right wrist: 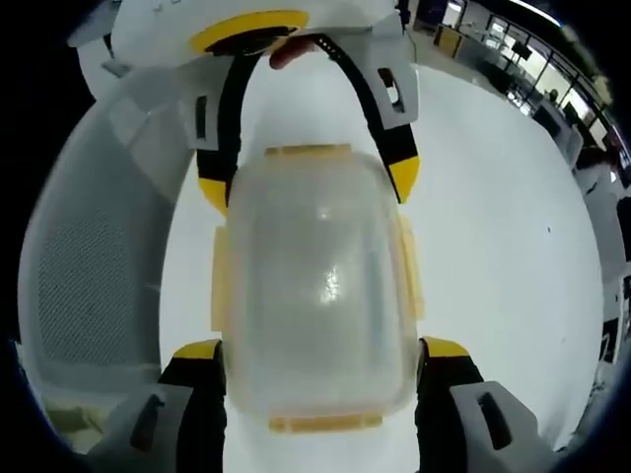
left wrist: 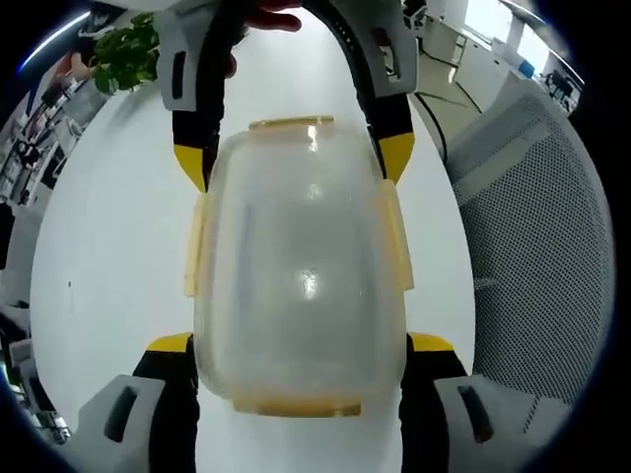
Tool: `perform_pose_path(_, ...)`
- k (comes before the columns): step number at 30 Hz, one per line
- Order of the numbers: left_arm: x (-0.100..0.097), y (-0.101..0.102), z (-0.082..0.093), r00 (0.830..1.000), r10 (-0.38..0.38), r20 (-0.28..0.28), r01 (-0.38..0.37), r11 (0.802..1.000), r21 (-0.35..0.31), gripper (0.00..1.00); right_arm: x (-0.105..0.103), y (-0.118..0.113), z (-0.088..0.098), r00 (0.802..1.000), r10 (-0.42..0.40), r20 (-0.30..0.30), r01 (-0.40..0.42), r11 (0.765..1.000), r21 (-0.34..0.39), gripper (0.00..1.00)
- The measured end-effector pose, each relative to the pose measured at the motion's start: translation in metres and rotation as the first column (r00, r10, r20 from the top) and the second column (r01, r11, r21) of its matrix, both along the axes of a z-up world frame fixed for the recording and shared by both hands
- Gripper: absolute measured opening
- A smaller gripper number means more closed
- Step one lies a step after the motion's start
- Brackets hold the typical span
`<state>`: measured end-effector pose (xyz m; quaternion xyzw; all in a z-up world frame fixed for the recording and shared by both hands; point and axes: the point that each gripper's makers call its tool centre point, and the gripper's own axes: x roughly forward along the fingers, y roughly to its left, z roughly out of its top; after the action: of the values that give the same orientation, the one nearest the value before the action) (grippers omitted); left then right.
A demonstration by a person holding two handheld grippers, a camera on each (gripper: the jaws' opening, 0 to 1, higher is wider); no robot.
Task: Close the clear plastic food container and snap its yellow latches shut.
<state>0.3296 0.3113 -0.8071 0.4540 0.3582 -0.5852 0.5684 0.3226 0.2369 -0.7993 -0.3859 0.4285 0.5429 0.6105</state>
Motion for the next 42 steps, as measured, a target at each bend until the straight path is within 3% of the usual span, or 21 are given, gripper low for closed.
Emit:
perform_pose_path(12,0.000,0.009,0.000,1.000,-0.011,0.000,0.011,1.000,0.001,0.85,-0.001,0.009,0.001,1.000,-0.010,0.005,0.010,1.000,0.008,0.80)
perform_pose_path(42,0.006,0.078,0.000,1.000,0.011,0.002,-0.011,1.000,0.018,0.86,0.007,0.079,0.001,1.000,0.022,0.008,-0.022,0.999,0.040,0.80)
